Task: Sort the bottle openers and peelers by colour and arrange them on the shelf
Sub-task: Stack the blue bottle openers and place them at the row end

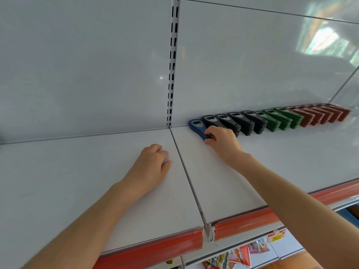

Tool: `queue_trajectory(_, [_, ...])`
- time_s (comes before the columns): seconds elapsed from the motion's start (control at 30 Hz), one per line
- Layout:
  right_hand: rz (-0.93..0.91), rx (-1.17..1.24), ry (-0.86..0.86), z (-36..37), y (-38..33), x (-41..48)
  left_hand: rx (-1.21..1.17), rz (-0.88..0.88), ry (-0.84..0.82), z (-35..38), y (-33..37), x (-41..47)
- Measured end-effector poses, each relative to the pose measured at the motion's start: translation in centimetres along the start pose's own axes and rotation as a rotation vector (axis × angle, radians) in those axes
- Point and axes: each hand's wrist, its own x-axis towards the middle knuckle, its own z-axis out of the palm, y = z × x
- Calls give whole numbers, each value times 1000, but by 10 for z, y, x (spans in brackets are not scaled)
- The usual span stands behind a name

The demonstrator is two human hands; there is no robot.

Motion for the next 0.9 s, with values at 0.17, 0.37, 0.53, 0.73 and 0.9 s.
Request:
queue_trajectory(0.17, [3, -21, -34, -4, -3, 0, 36, 11, -6, 0, -1, 1])
queue_trajectory(0.37, [-27, -35, -41, -22, -10, -4, 145, 13, -30, -17, 1, -1])
queue_trajectory(0.53, [-198, 137, 4, -39, -36, -8, 226, 12, 228, -56, 9, -16])
queue_trajectory(0.73, [-366, 326, -89, -19, -100, 10, 262, -139, 394, -92, -9, -74])
queue_trajectory(0.9, [-594, 379, -177, 17, -174, 26, 339, -343, 510, -114, -30, -138])
